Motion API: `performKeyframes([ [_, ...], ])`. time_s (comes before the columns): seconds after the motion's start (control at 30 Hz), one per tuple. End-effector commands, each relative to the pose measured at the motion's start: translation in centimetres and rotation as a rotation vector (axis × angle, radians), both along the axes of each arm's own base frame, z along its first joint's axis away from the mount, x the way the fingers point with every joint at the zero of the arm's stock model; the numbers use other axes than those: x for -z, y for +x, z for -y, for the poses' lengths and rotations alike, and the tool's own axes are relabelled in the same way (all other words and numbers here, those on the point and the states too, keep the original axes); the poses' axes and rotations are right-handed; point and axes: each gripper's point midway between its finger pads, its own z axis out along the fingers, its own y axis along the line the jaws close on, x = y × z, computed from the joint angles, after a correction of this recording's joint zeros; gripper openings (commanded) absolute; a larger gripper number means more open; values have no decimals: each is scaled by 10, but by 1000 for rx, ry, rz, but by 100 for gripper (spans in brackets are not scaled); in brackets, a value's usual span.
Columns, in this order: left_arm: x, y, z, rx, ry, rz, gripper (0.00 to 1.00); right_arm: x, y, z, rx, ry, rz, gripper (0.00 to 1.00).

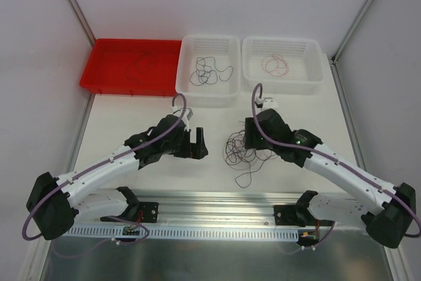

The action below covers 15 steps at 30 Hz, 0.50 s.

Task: Untangle the cables

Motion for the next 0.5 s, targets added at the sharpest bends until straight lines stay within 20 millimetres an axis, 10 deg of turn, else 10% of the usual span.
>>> performKeyframes([
  [0.0,-25,15,28,-8,-19,60,98,20,1,75,228,-127,-16,58],
  [0.23,-19,37,80,20,51,42,97,46,10,131,383,-33,-84,56],
  [0.47,-9,59,120,69,106,56,95,72,15,125,330,67,-140,55],
])
